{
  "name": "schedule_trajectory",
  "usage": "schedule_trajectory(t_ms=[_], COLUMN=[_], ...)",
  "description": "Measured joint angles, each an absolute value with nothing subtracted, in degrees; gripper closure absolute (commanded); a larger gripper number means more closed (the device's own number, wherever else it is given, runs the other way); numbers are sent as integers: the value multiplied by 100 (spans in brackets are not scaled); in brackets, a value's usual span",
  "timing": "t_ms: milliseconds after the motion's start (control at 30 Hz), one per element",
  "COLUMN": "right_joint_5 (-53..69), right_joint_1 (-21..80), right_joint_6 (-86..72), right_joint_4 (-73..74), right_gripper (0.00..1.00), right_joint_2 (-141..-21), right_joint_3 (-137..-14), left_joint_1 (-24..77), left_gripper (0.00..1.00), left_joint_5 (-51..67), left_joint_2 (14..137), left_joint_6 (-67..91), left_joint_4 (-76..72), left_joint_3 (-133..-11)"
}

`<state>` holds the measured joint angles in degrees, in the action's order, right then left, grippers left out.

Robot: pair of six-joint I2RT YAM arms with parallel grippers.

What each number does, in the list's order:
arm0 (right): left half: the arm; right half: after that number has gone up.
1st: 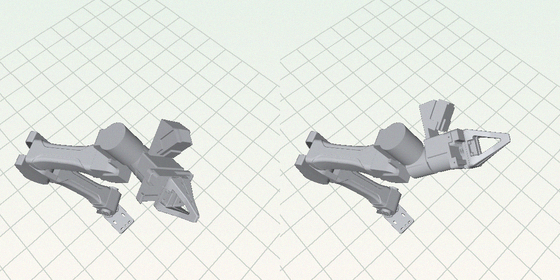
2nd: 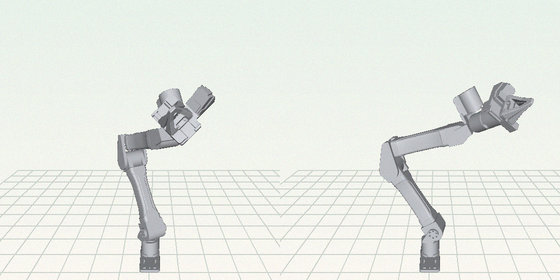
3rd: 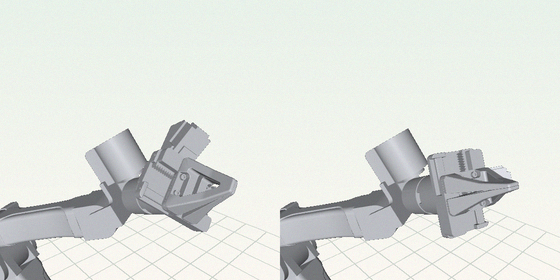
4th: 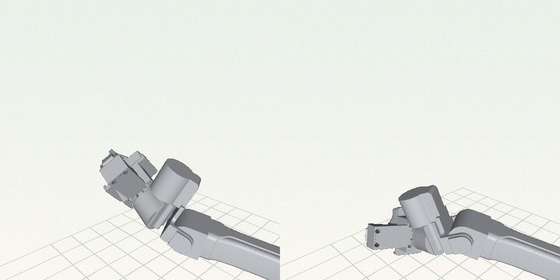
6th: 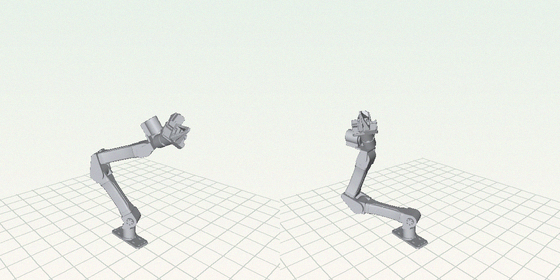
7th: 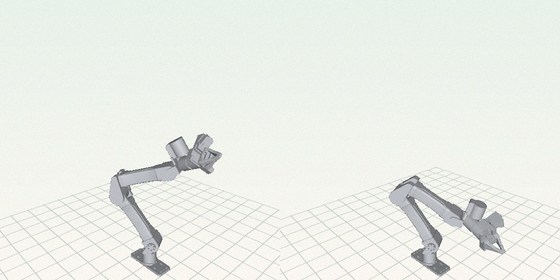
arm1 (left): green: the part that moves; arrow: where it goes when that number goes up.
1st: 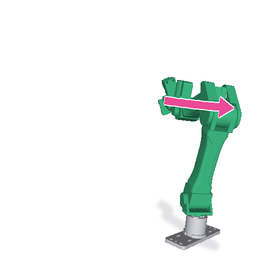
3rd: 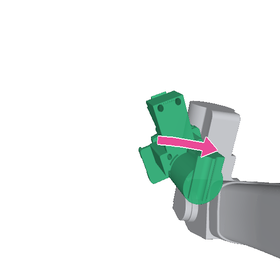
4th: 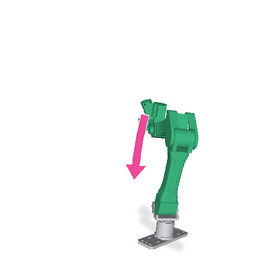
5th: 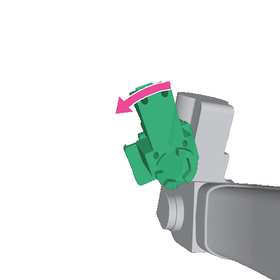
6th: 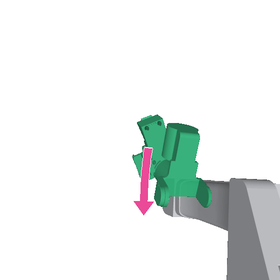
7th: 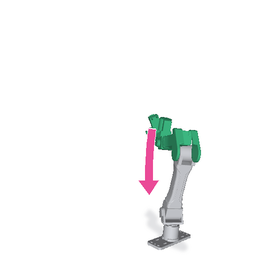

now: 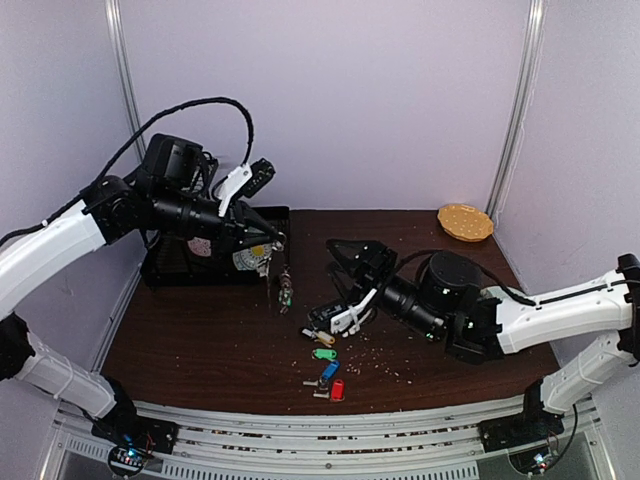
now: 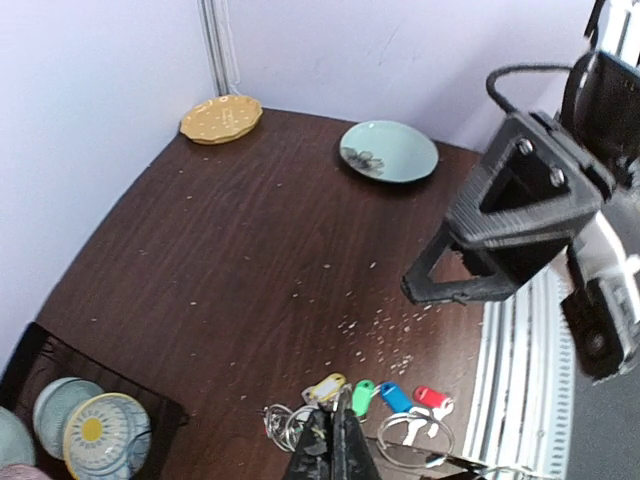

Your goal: Put the keys on the keyring

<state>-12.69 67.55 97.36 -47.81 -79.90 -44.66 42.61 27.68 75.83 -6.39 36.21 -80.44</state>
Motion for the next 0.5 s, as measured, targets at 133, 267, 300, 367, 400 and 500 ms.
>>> schedule_trajectory(t_ms=[133, 267, 300, 367, 400, 500], right_joint_5=[-447, 1278, 1715, 2464, 2821, 3667], right_joint_1=[6383, 5699, 5544, 5380, 5325, 5203], right_joint_6=[7199, 4436, 3859, 2923, 2480, 1505], right_joint_4=[-2766, -1820, -1772, -1734, -1741, -2060], right_gripper=[32, 43, 47, 52, 52, 56], right_joint_2=[-7710, -7712, -7712, -7717, -7738, -7815], right_joint_3=[-5400, -6726, -6871, -6934, -6888, -6512], left_joint_1=[5172, 5937, 6016, 6066, 6066, 6071], left_gripper=[100, 100, 100, 100, 100, 100], left_joint_5=[1455, 663, 521, 318, 250, 207], left_joint_2=[7491, 7542, 7575, 7644, 7684, 7732], left_joint_6=[-1350, -1914, -2016, -2161, -2211, -2303], left_joint_4=[3964, 4313, 4399, 4512, 4530, 4556], left_joint_3=[-8165, -8283, -8342, -8462, -8517, -8606])
